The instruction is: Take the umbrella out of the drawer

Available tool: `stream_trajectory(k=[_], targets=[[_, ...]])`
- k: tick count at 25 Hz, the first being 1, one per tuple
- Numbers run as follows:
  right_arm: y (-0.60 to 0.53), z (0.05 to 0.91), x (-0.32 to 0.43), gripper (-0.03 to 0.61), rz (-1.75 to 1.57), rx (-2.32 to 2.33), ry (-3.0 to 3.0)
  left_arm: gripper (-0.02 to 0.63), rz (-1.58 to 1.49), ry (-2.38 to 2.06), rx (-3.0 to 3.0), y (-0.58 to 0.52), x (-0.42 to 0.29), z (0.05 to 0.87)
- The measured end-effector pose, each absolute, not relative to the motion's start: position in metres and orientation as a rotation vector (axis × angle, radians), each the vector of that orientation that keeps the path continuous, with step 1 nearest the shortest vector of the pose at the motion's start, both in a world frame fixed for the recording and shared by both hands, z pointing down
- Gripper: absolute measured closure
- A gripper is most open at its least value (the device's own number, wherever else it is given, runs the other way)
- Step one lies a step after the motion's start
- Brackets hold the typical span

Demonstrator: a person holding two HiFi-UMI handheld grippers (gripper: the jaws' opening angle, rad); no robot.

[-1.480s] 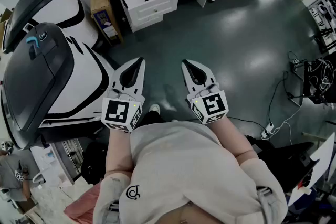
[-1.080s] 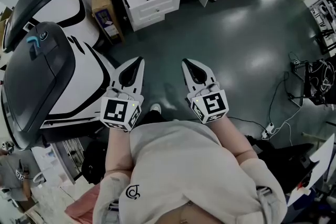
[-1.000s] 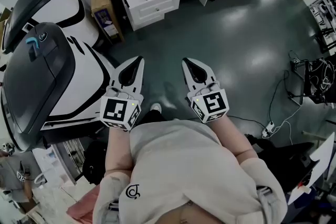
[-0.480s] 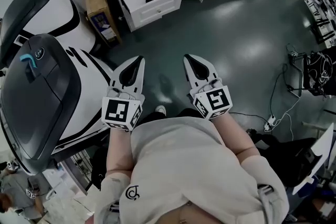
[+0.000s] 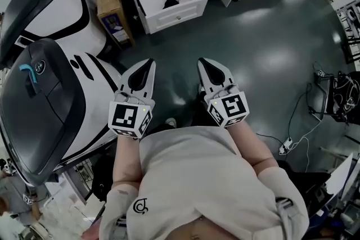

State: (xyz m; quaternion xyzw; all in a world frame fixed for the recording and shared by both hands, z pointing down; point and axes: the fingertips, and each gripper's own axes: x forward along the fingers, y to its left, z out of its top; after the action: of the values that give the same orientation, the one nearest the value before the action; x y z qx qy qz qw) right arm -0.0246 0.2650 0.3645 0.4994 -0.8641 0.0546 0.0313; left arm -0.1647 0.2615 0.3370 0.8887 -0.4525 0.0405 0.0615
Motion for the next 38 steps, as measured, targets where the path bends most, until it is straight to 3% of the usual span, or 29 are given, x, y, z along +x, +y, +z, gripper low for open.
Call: stream_trajectory(k=[22,38], targets=[[0.032,0.373,0.12,0.572,0.244,1.182,-2.817,0.601,0.252,-1.708,2.419,0.074,-0.022,0.357],[-0.114,0.397,0.098,0.572,0.226,1.209,-2.751,0.601,0.271,-1.606,2.437,-0.095,-0.045,0.405]])
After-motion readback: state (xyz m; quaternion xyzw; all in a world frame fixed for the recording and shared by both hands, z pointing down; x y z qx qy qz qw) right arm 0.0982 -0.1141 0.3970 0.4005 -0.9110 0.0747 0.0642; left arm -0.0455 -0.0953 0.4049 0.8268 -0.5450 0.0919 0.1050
